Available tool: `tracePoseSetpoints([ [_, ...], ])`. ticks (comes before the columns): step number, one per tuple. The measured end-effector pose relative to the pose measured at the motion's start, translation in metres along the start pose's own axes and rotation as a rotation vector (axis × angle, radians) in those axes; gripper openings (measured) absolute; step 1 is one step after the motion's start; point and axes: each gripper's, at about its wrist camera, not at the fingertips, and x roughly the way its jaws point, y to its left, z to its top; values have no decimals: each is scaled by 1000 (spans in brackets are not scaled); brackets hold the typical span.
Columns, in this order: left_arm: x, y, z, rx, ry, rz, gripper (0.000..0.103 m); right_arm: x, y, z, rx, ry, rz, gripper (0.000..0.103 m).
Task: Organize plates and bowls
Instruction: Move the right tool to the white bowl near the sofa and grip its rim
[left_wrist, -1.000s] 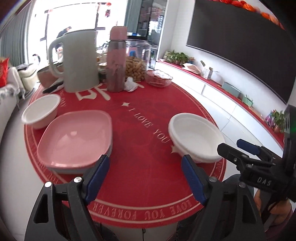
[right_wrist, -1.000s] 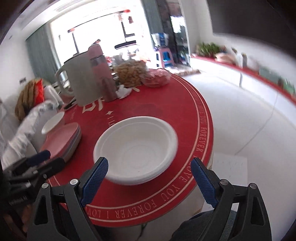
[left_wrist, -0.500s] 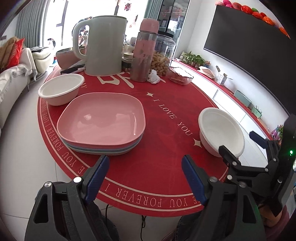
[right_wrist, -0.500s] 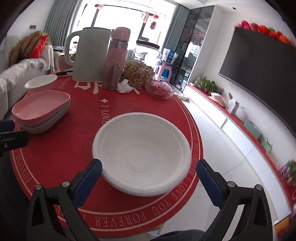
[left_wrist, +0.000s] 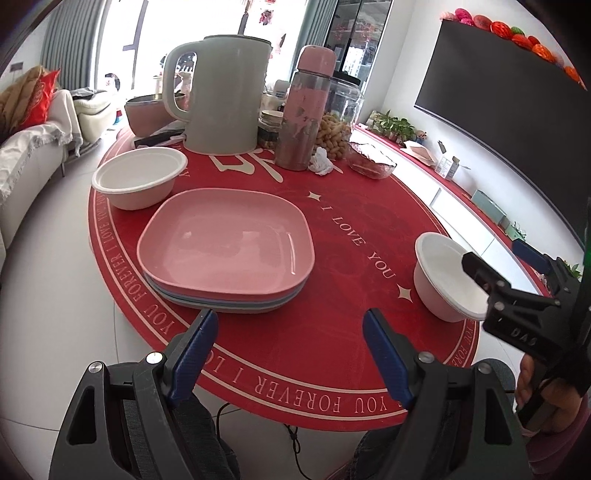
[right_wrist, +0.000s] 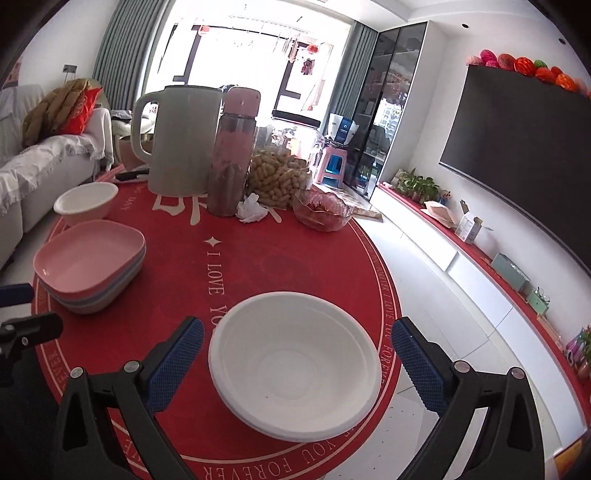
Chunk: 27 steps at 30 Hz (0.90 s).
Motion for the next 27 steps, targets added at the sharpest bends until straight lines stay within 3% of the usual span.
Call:
tracePoseSetpoints([
  [7,-17,19,18,-14,-63,24,84,-9,10,25,14,3,87,101],
  [15,-40,64,58,-25,-132,130,84,0,39,70,70,85,301,102],
  [22,-29,129,82,-91,-73,262,84,41,71,110,157,244,442,102],
  [27,-4,171,94,-176,12,266,84,70,104,122,131,341,467,101],
])
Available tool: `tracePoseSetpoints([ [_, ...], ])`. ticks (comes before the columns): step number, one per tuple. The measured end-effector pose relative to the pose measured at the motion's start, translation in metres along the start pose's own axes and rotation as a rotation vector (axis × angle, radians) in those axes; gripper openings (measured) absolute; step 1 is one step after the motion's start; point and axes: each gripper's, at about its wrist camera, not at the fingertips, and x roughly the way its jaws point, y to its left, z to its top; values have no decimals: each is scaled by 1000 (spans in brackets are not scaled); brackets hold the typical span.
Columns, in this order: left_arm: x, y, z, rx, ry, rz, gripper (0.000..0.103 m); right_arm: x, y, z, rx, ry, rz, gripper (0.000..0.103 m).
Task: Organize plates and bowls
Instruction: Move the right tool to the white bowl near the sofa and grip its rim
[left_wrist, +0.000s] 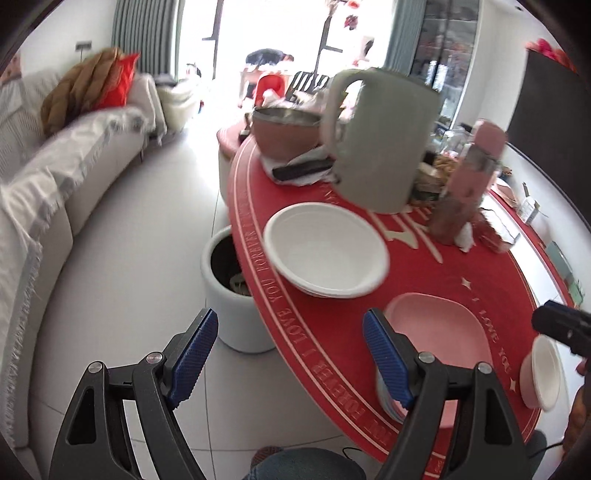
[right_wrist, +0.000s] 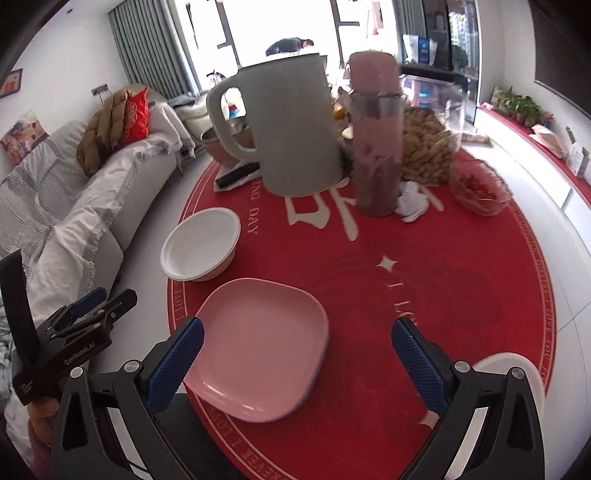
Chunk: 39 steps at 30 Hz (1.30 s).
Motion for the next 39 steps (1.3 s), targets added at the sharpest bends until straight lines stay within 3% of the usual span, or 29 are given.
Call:
tracePoseSetpoints([
  [14,95,26,65,-87,151,9,84,104,45,65,0,191,-15,101],
  [24,138,23,80,-20,217,51,84,161,57,86,15,277,-30,101],
  [27,147,23,81,-12,237,54,78,175,57,84,34,321,-15,101],
  [30,156,20,81,0,256,56,67,182,58,84,42,334,-2,101],
  [31,158,19,81,5,263,59,65,184,60,84,31,336,-8,99],
  [34,159,12,81,40,248,80,56,191,65,80,19,372,4,71],
  [39,160,-2,79,59,259,52,37,190,71,78,-23,354,-8,53],
])
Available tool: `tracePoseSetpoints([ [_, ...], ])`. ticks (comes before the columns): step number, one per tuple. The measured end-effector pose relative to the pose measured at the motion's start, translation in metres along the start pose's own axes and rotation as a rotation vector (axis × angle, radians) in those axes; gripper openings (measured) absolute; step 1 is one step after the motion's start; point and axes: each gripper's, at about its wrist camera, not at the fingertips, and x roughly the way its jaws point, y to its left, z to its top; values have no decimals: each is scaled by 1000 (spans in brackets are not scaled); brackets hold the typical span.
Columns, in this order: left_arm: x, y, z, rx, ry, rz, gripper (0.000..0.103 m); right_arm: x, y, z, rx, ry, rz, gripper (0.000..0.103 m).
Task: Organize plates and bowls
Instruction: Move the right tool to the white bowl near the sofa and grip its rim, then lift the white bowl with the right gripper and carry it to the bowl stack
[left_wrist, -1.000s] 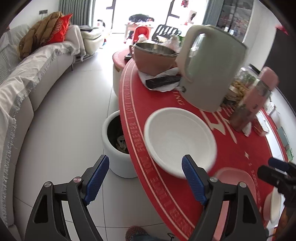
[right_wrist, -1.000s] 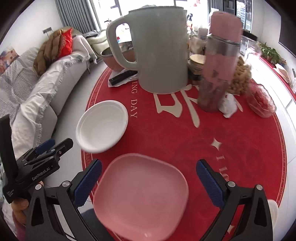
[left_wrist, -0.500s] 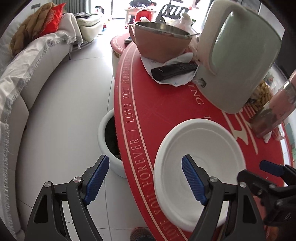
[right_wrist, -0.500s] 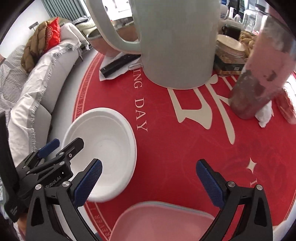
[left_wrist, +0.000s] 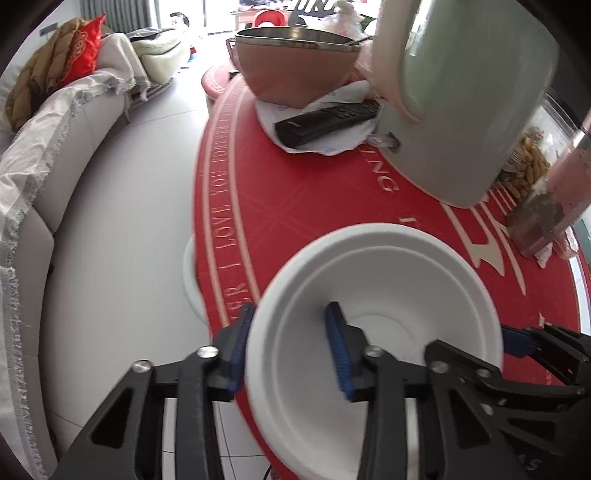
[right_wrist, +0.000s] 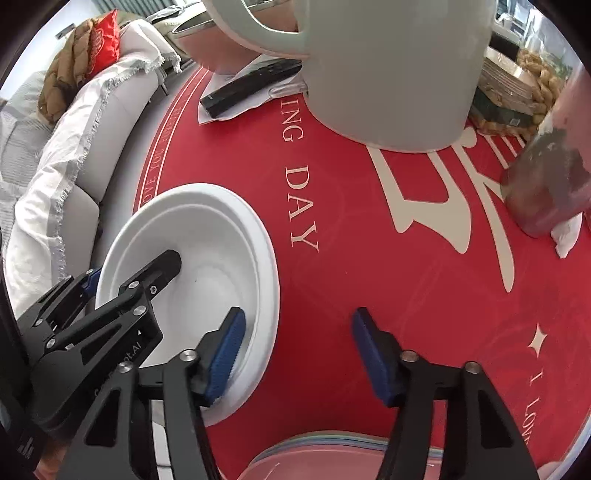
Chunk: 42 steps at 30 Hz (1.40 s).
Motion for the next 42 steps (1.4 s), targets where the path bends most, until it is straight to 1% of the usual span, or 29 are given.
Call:
tracePoseSetpoints([
  [2,0,-6,0,4,5,-25,33,0,0,-1,-8,-6,-3,31],
  [3,0,-8,0,7,5,-32,32,0,1,-2,-3,-7,1,27],
  [4,0,-11,-1,9,4,-32,32,1,-1,-3,7,-4,23,18],
  [11,-2,-9,0,-41,7,-63,29,-4,-11,-9,19,-13,50,17],
  [19,-7,-20,-3,-25,3,-61,28,-17,-26,-11,42,-44,66,17],
  [24,-22,-29,-2,-4,-29,-38,28,-31,-30,-17,33,-69,61,17],
  [34,-59,-50,-8,22,-76,-21,28,-65,-36,-31,46,-130,91,17],
  [42,-85,-82,-18,75,-104,-23,28,-94,-58,-50,96,-167,112,17],
])
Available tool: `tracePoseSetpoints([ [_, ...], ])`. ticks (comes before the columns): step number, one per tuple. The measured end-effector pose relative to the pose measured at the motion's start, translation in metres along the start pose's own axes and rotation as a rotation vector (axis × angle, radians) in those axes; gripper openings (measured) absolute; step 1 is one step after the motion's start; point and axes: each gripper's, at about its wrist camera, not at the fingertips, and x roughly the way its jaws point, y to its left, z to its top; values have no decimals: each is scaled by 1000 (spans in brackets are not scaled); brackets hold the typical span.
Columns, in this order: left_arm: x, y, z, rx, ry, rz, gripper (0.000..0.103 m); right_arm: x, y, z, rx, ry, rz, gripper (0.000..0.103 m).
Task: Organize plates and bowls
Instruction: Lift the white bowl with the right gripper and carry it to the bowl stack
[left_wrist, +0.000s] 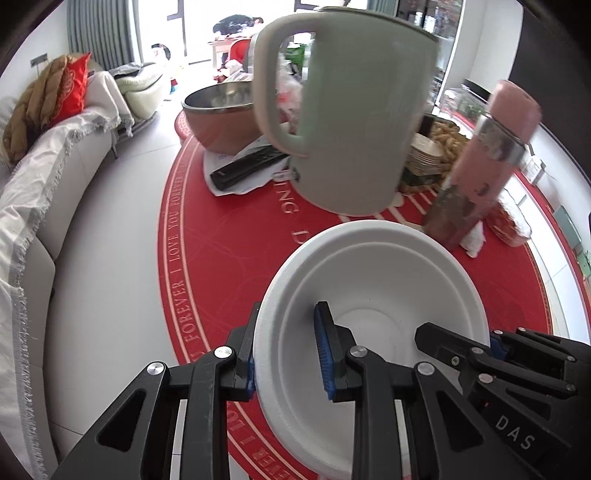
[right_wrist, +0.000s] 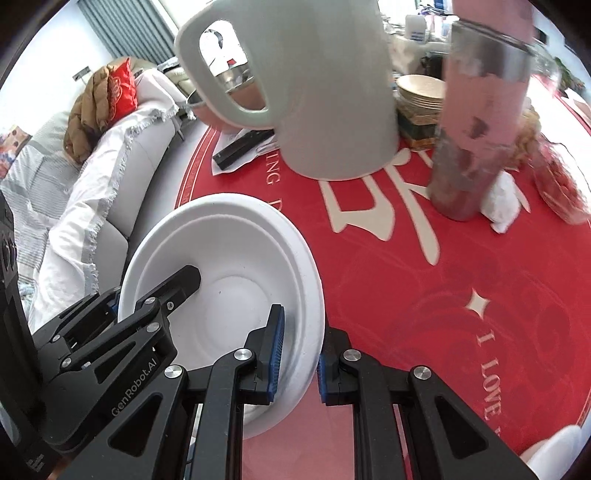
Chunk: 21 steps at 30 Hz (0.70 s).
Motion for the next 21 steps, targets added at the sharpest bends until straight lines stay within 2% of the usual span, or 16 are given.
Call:
tracePoseSetpoints([
  [12,-26,-64,-20,85,-2,-26,29,-46,-46,-30,82,-59,14,17],
  [21,-42,-106,-43,101,3,-78,30,-84,-80,-61,111,-110,1,18],
])
